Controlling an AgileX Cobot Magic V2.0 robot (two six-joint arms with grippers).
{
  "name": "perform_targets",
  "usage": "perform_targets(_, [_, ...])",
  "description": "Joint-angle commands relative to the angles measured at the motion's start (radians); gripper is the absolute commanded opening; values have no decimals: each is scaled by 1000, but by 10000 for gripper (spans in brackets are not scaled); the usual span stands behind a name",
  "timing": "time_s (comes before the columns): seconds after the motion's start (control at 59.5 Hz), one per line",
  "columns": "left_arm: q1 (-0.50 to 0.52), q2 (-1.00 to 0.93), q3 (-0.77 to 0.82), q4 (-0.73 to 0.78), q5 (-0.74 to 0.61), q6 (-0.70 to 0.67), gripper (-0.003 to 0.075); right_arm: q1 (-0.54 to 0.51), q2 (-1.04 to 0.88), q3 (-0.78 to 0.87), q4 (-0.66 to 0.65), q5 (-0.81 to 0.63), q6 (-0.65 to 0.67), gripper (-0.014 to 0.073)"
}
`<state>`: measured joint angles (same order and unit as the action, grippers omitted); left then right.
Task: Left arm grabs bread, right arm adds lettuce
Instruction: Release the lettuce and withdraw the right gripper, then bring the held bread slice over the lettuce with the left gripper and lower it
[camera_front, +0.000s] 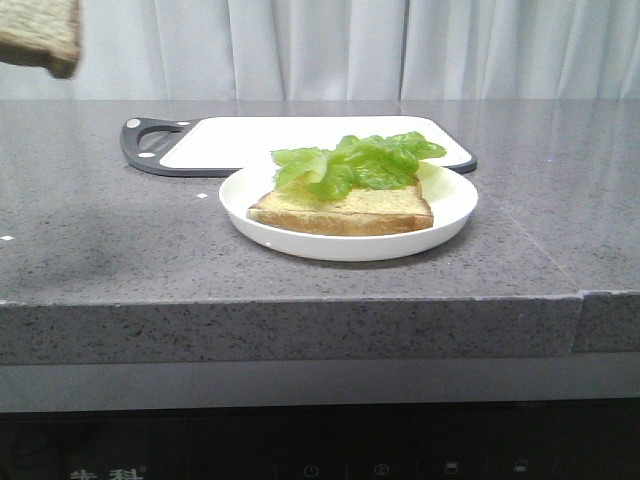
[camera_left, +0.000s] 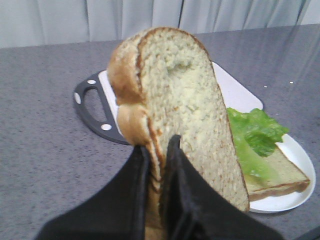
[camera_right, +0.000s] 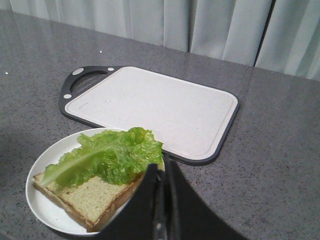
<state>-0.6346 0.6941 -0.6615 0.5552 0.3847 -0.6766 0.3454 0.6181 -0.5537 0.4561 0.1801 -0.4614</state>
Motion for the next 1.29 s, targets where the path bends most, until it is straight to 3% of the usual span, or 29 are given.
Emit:
perform_targets(0.0, [-3, 73, -56, -90, -171, -9, -20, -7, -91, 14, -2, -66, -9, -70])
perform_targets(0.134, [-3, 208, -129, -272, -258, -7, -20, -7, -202, 40, -3, -25, -9, -70])
perform_targets(0.403, [-5, 444, -348, -465, -258, 63, -20, -7, -282, 45, -24, 118, -9, -70])
perform_targets(0.487, [-11, 505, -415, -610, -208, 204, -20, -7, -282, 45, -24, 129, -9, -70])
perform_targets(0.605, [-2, 604, -572, -884, 61, 529, -20, -7, -282, 45, -24, 128, -9, -70])
perform_targets(0.772, [78, 734, -691, -1450, 291, 992, -20, -7, -282, 45, -24, 128, -9, -70])
perform_targets(0.873, [145, 802, -706, -1661, 406, 1121, -20, -7, -282, 45, -24, 128, -9, -70])
perform_targets(1.075, [252, 889, -706, -1785, 485, 1169, -20, -7, -282, 45, -24, 128, -9, -70])
perform_targets(1.276, [268, 959, -706, -1826, 551, 1209, -20, -7, -282, 45, -24, 128, -9, -70])
